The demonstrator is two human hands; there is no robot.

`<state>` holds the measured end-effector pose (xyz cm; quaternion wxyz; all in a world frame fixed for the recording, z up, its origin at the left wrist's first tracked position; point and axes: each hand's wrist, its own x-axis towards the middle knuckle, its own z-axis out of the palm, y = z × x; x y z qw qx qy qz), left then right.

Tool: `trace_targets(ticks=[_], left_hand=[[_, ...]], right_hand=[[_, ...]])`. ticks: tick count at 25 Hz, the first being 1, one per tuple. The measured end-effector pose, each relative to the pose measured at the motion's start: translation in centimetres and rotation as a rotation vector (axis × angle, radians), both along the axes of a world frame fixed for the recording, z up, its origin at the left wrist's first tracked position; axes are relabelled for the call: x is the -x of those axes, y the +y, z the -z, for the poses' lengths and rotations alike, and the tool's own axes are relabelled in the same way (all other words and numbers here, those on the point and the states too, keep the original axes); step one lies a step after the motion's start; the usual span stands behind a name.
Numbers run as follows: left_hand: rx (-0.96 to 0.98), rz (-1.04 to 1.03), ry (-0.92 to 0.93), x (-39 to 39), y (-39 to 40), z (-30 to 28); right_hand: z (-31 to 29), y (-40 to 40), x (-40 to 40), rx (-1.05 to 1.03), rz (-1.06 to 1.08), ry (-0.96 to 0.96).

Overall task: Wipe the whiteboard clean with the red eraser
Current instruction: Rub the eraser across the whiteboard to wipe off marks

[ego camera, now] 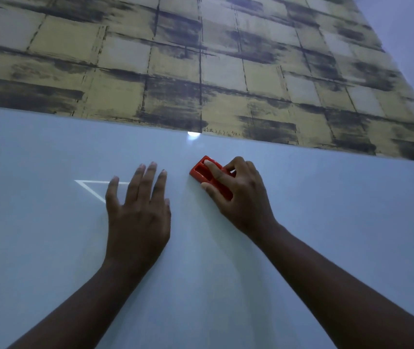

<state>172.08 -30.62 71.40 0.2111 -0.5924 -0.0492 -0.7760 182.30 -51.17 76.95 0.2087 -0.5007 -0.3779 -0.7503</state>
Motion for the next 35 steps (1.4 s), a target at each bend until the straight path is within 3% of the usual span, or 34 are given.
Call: trace_targets(ticks=[4,15,24,31,35], left_hand=[[-0.089,-0.128,0.055,-0.2,-0.3,-0.2],[0.013,-0.03,0.104,-8.0,-13.4,-1.5],[0.068,0.047,0.078,-9.9,-15.8,-0.4],[0.073,0.106,0.078,-9.8,-16.0,1.9],[0.048,0.116,0.145,-9.3,-15.2,3.1]], right_hand=[[-0.5,-4.0,-2.1,-0.089,0.043,0.015],[-3.5,-20.2,-12.2,-0.475,0.053,0.282],[-2.2,-20.6,-13.0,-0.438,0.0,0.257],[2.7,-17.5,-10.8,-0.196,-0.025,0.188],[9.1,-15.3,-7.9,0.005,-0.006,0.165]])
